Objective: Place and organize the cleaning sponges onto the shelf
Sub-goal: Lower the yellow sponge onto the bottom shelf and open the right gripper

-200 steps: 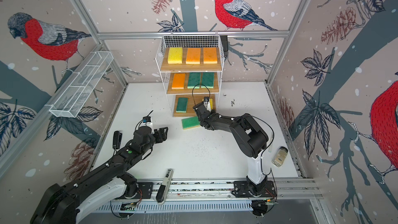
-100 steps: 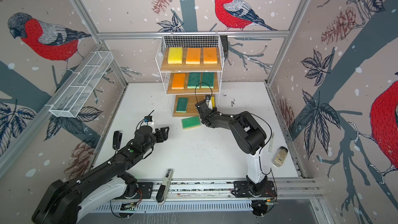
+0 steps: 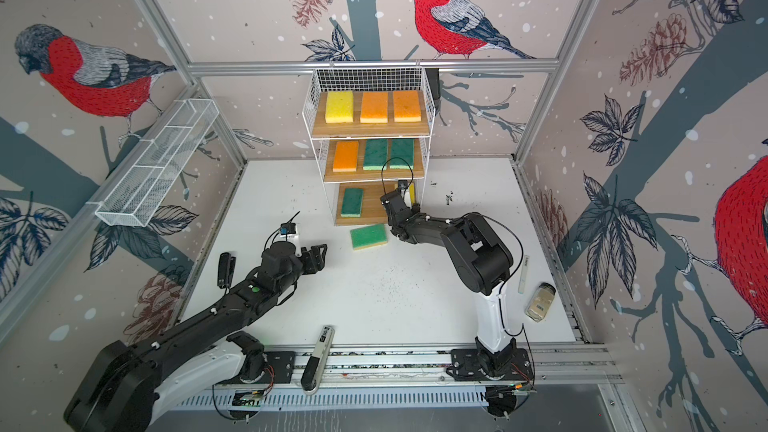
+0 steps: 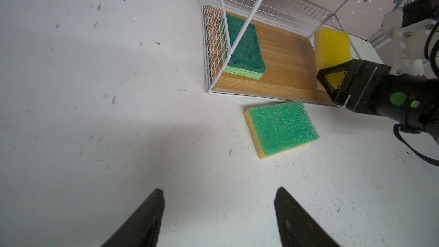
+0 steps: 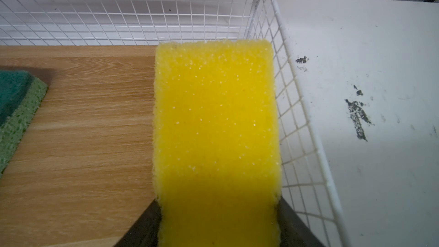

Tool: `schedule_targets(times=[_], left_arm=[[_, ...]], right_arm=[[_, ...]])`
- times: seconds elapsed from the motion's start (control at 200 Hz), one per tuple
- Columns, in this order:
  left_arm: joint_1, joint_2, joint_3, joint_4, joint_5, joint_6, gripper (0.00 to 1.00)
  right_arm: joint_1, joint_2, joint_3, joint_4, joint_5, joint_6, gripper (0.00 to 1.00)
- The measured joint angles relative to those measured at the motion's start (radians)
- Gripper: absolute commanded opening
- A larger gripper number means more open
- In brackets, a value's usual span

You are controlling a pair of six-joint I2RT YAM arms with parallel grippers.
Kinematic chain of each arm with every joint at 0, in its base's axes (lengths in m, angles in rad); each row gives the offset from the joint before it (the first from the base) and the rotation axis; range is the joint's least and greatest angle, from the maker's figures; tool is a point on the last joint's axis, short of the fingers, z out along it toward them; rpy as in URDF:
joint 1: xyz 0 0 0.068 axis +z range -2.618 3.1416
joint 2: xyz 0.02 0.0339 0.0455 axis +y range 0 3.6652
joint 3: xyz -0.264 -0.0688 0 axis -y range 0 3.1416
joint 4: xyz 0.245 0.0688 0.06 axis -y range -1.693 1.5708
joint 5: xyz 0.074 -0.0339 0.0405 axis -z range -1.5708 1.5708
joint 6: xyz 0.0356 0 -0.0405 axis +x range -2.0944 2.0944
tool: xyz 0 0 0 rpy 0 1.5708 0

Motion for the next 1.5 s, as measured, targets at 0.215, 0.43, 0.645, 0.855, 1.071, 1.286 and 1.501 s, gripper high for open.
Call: schedule_targets(times=[0.215, 0.43, 0.645, 0.855, 1.071, 1.286, 1.501], left_arm=[[0.000, 0.005, 0.000, 0.006, 0.000, 0.000, 0.74], [0.000, 0.012, 0.000, 0.006, -0.001, 0.000, 0.74], [0.000, 0.020, -0.003, 0.021, 0.000, 0.000, 0.74], [0.000, 0.029, -0.004, 0.022, 0.000, 0.000, 0.74], [0.000, 0.031, -0.004, 0.023, 0.000, 0.000, 0.74], [0.000, 0.015, -0.004, 0.021, 0.002, 0.000, 0.74], [-0.001, -0.002, -0.003, 0.020, 0.003, -0.002, 0.74]], right_arm=[[0.000, 0.020, 0.007, -0.005, -0.010, 0.001, 0.64], [0.000, 0.039, 0.037, -0.009, -0.011, 0.001, 0.65], [0.000, 0.055, 0.060, -0.013, -0.010, 0.003, 0.65], [-0.001, 0.065, 0.066, -0.032, -0.004, 0.024, 0.71], [0.002, 0.066, 0.070, -0.053, 0.011, 0.045, 0.77], [0.010, 0.052, 0.070, -0.074, 0.035, 0.047, 0.82], [0.021, 0.009, 0.059, -0.089, 0.057, 0.054, 0.82]])
